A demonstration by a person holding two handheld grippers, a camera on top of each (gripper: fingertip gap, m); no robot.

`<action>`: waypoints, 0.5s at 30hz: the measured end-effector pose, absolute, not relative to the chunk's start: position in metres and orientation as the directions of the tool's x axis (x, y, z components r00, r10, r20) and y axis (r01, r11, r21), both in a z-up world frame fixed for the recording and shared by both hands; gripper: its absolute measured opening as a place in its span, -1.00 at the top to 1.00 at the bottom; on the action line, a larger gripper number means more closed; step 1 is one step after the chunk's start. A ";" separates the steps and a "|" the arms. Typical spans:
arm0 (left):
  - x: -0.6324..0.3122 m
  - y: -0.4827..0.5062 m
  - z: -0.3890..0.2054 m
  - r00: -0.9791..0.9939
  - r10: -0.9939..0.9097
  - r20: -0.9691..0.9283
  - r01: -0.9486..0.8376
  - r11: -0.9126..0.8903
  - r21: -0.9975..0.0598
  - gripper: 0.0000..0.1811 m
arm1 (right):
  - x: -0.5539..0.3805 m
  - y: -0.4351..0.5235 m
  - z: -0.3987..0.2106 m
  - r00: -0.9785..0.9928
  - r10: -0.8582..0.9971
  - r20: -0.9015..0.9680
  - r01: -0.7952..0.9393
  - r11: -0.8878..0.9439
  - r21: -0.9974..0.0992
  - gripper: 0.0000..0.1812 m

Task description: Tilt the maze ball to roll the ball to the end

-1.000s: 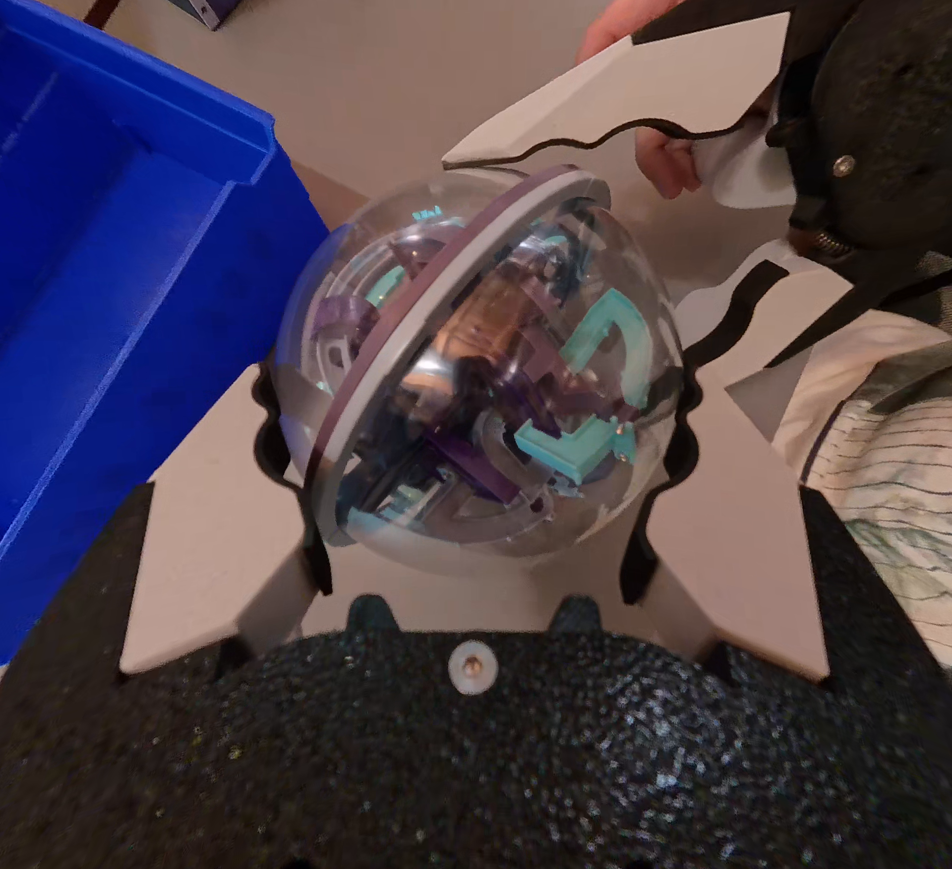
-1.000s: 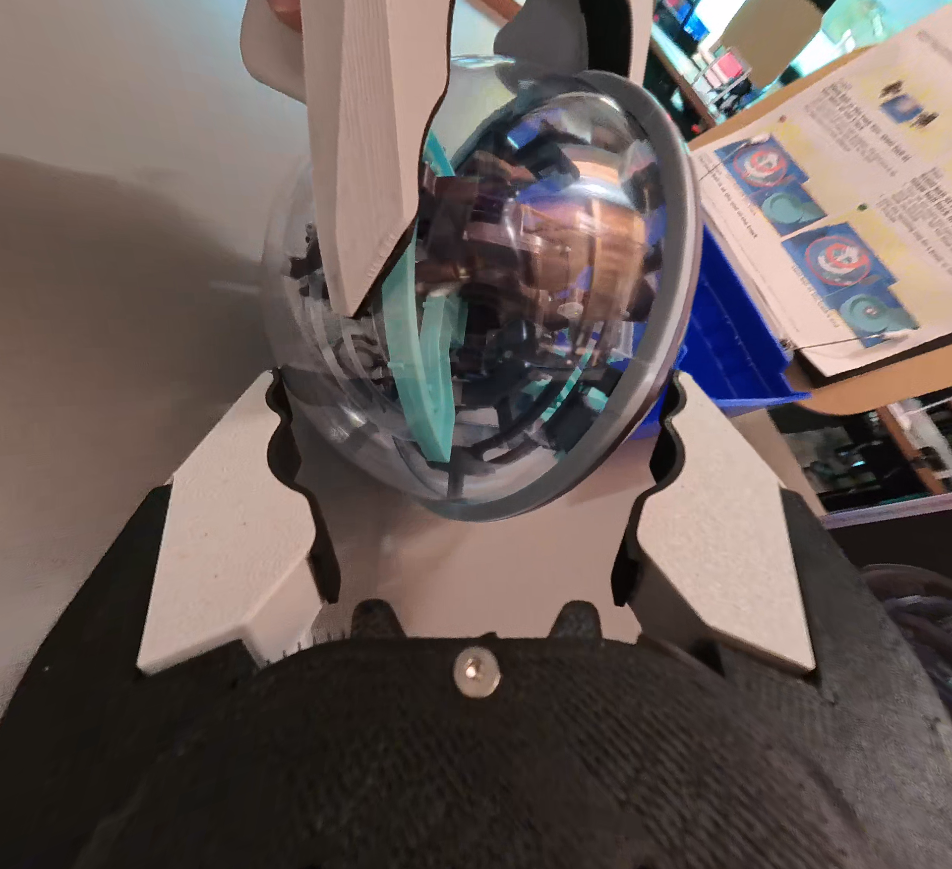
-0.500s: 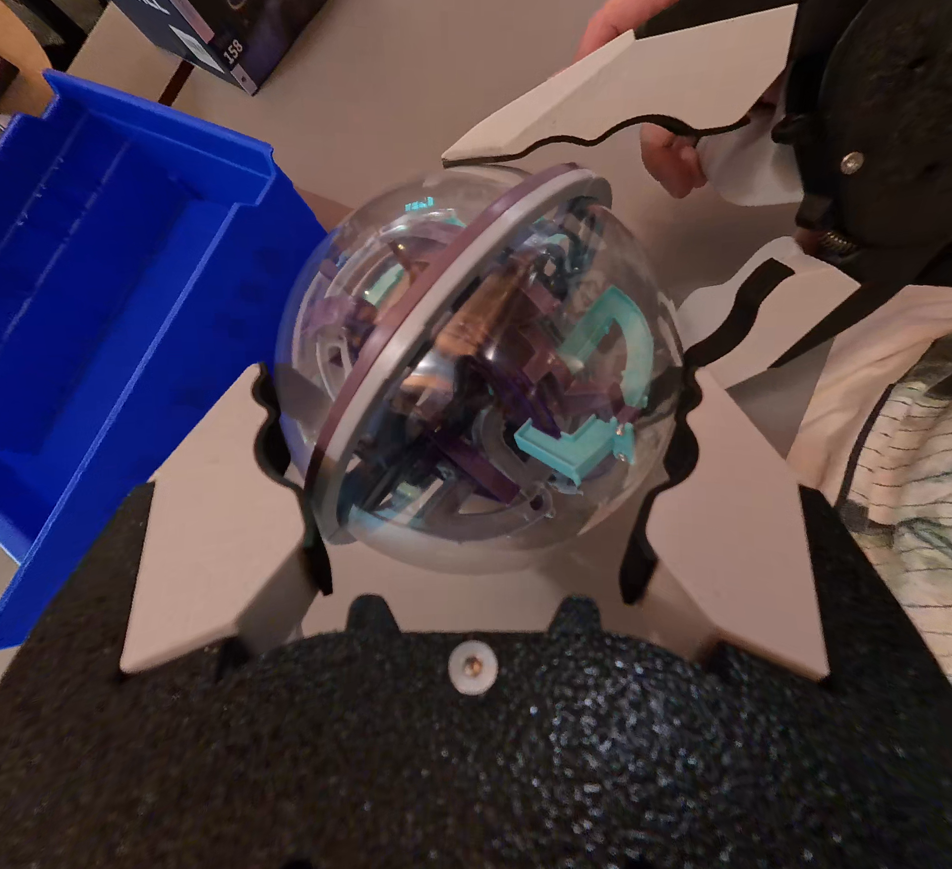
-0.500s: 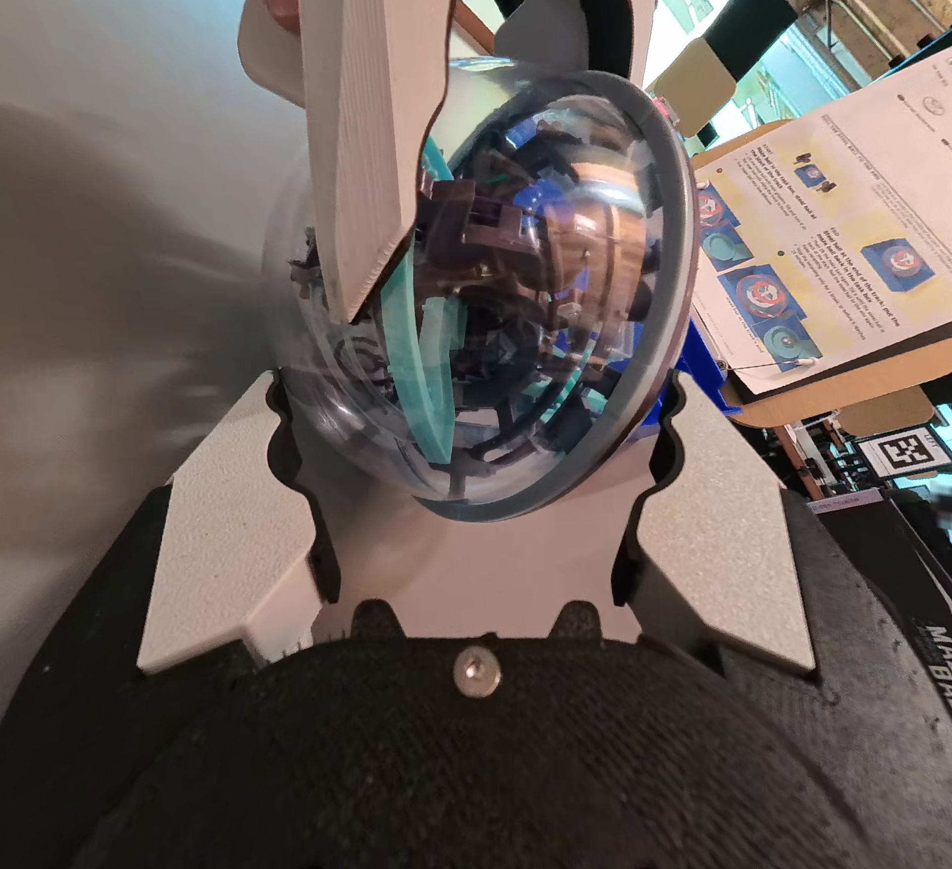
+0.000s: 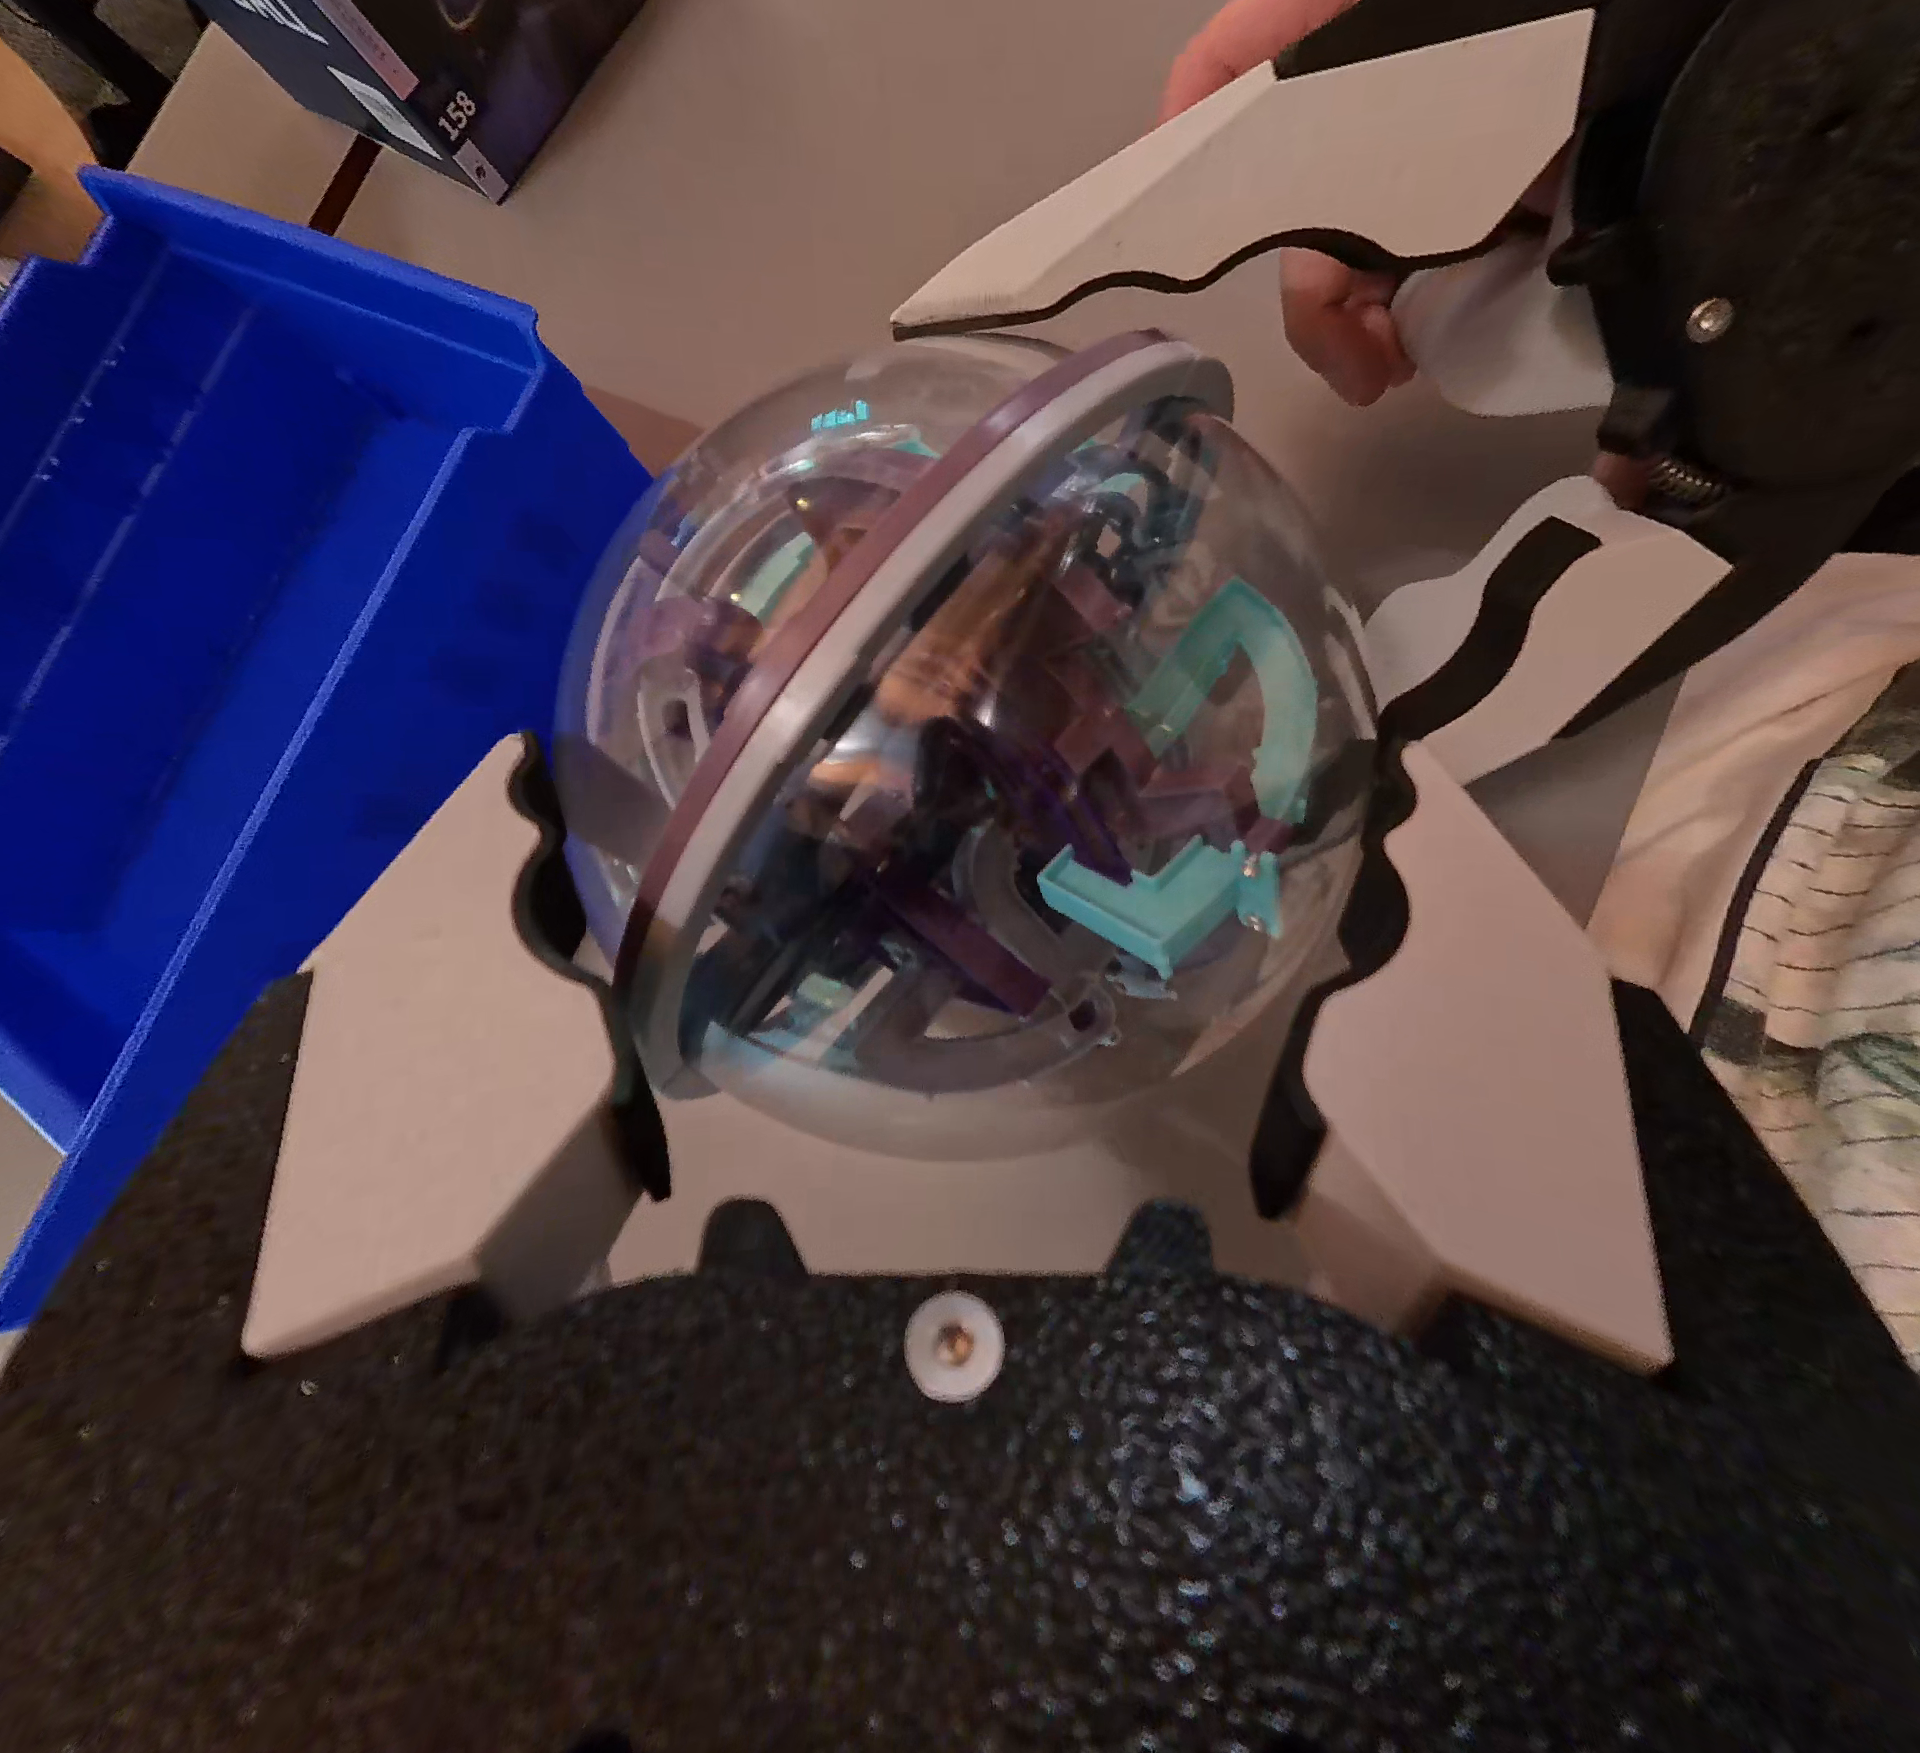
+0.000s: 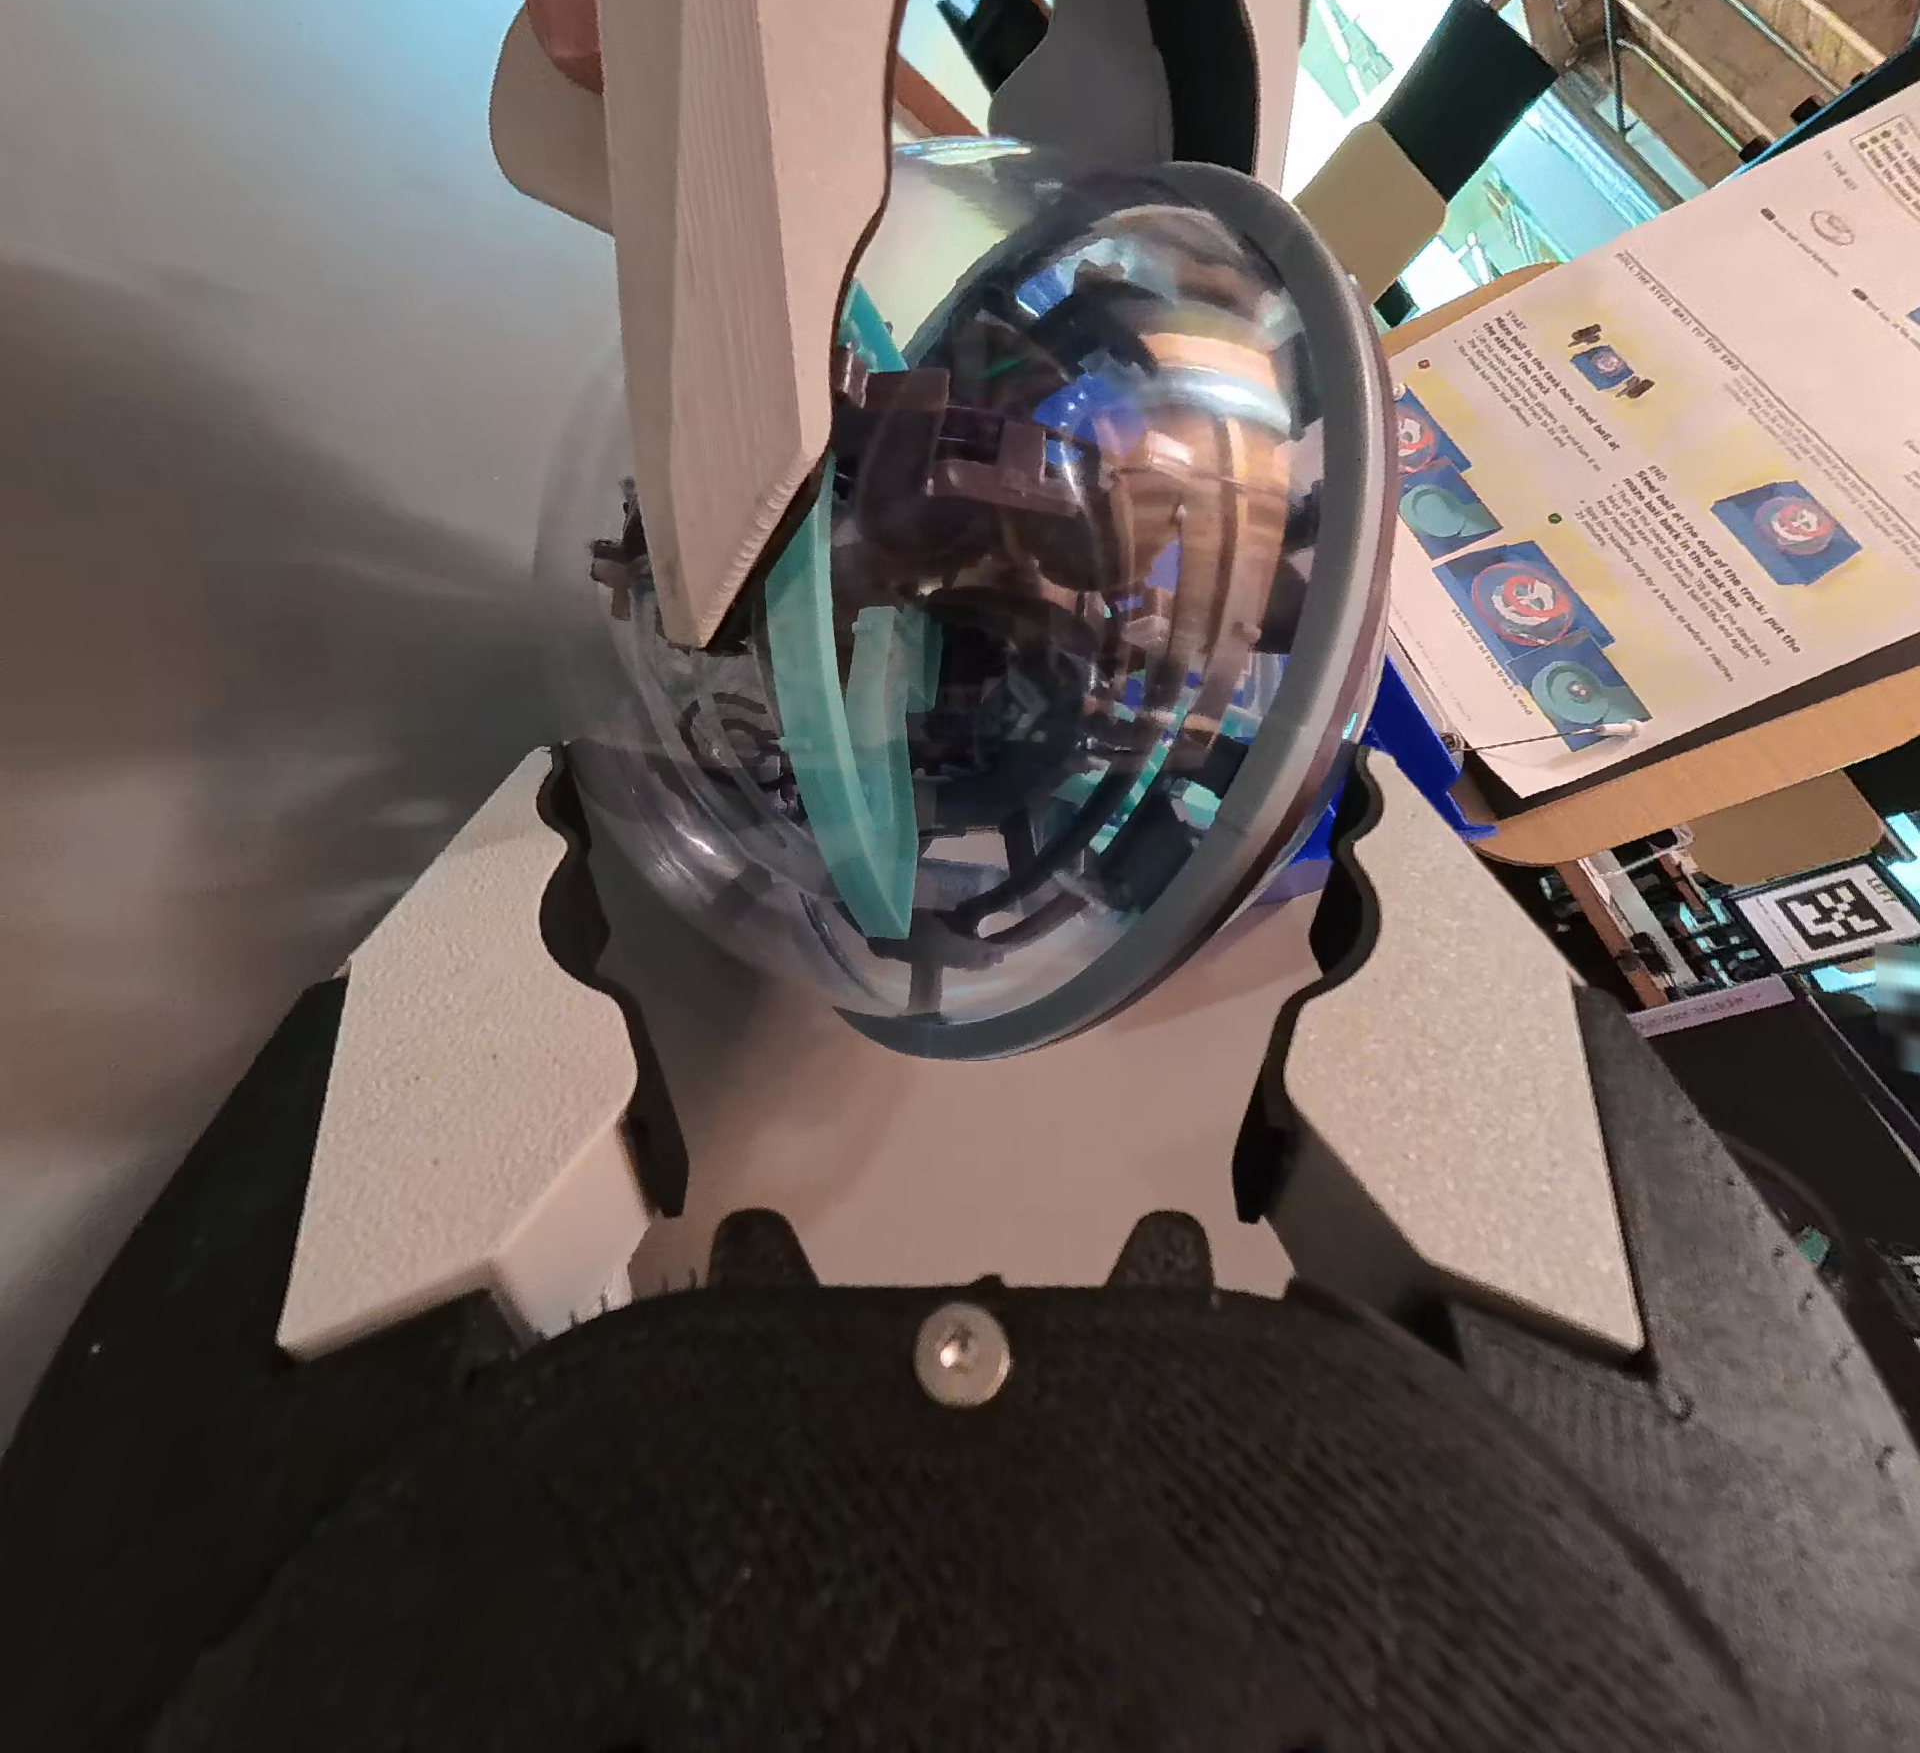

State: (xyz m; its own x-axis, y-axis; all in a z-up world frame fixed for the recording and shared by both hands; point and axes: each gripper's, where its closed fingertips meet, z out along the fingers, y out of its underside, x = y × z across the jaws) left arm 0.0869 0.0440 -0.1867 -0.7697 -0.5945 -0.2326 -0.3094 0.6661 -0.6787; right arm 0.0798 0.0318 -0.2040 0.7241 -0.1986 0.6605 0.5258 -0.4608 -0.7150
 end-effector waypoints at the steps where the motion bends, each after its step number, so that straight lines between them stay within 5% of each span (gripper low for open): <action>1: 0.087 0.044 -0.187 -0.770 -0.593 -0.235 -0.310 0.671 -0.674 -0.61 | 0.080 0.031 -0.204 0.724 -0.203 0.659 0.524 -0.461 -0.717 -0.53; 15: 0.089 0.037 -0.188 -0.768 -0.587 -0.257 -0.339 0.712 -0.615 -0.61 | 0.083 0.025 -0.207 0.743 -0.236 0.626 0.488 -0.449 -0.748 -0.53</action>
